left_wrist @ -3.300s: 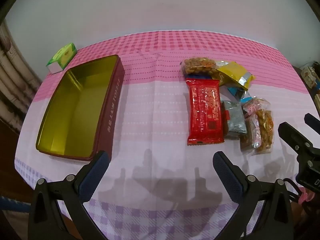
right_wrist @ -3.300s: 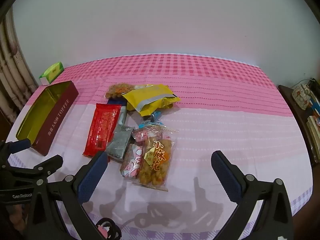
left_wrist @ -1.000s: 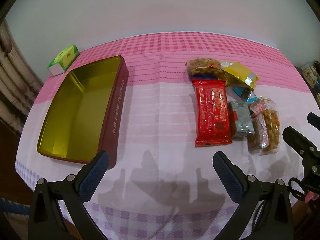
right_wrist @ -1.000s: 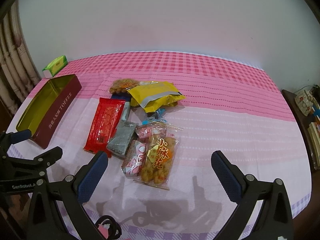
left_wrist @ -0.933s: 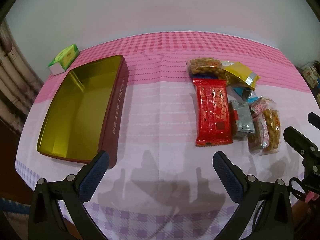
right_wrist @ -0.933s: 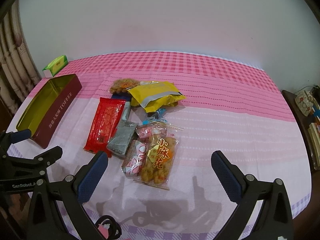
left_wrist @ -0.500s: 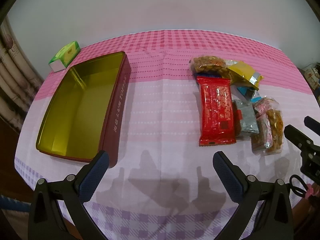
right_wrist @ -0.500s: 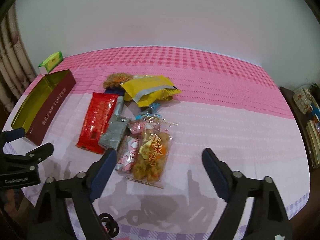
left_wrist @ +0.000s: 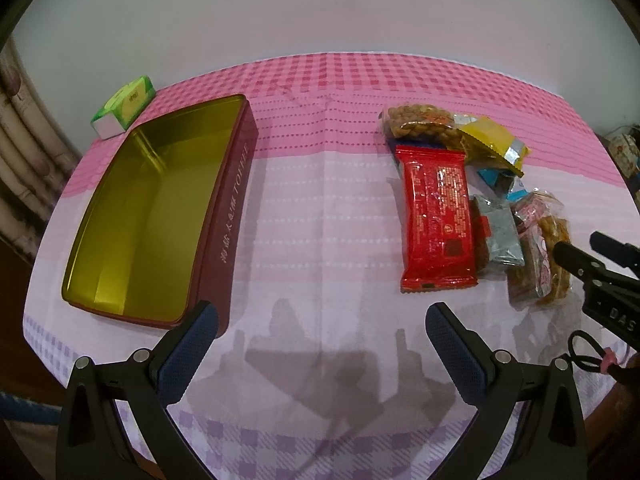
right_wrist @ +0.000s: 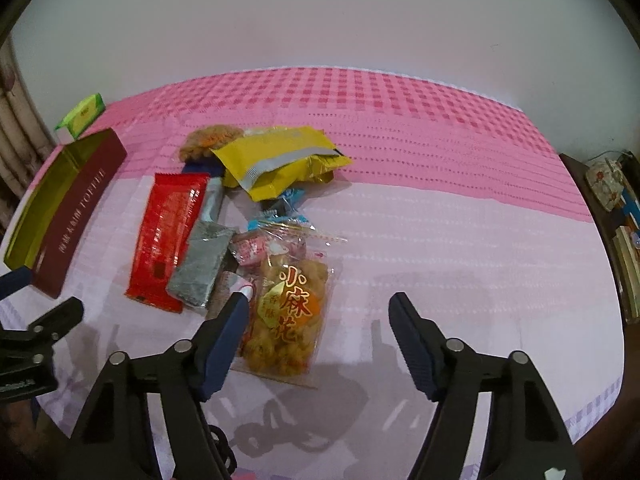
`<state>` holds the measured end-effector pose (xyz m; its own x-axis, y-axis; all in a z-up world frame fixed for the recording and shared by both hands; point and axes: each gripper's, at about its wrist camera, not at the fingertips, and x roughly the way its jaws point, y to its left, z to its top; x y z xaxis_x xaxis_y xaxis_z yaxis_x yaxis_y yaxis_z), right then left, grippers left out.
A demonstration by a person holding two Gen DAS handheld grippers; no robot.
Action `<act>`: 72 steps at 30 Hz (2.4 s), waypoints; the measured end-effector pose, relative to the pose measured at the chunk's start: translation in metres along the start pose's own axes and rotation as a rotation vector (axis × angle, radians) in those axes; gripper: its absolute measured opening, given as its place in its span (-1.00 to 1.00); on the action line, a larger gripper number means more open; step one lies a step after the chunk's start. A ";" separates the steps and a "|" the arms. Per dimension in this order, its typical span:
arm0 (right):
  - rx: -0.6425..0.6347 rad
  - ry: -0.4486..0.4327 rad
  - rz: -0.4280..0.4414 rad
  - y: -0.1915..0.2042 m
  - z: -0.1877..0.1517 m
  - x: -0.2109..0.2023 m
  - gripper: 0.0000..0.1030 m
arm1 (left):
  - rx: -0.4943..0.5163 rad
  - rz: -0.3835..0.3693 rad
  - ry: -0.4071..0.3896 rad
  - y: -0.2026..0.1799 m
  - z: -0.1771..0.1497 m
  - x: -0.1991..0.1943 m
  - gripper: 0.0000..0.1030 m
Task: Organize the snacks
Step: 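Grasp the clear bag of twisted dough snacks with the right gripper, then grasp the red wrapped bar with the left gripper while the right gripper holds the dough-snack bag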
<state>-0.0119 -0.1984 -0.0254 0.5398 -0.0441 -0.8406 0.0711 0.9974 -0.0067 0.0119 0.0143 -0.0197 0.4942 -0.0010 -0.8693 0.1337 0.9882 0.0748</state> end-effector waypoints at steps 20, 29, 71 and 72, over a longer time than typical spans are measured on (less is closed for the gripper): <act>0.069 0.078 0.047 -0.014 -0.007 0.026 -0.07 | 0.019 0.005 0.028 -0.005 0.002 0.013 0.99; 0.049 0.098 0.046 -0.022 -0.015 0.023 0.11 | 0.017 0.013 0.039 -0.007 0.004 0.017 0.99; 0.077 0.042 -0.056 -0.058 -0.020 0.023 -0.30 | 0.078 -0.112 0.034 -0.046 0.045 0.050 0.99; 0.075 0.040 -0.056 -0.059 -0.020 0.023 -0.30 | 0.077 -0.118 0.034 -0.046 0.046 0.051 0.99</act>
<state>-0.0207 -0.2567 -0.0550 0.4991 -0.0957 -0.8613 0.1635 0.9864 -0.0148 0.0704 -0.0380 -0.0450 0.4419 -0.1098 -0.8903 0.2555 0.9668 0.0076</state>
